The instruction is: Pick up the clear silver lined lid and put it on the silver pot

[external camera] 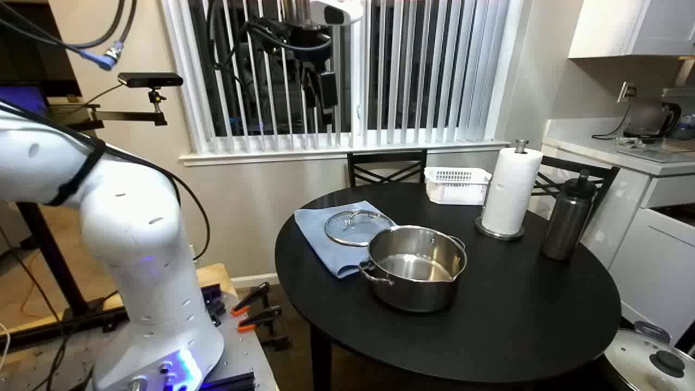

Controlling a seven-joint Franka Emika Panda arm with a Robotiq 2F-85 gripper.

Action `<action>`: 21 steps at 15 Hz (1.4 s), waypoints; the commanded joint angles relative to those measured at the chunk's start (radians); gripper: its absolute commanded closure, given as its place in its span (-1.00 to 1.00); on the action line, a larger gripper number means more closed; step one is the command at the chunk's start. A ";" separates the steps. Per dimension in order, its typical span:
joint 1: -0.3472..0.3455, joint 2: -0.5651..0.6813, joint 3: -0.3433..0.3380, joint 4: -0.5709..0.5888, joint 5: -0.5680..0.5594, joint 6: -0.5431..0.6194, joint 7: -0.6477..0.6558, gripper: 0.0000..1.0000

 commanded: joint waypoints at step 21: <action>0.082 0.485 0.211 0.318 -0.050 0.162 -0.059 -1.00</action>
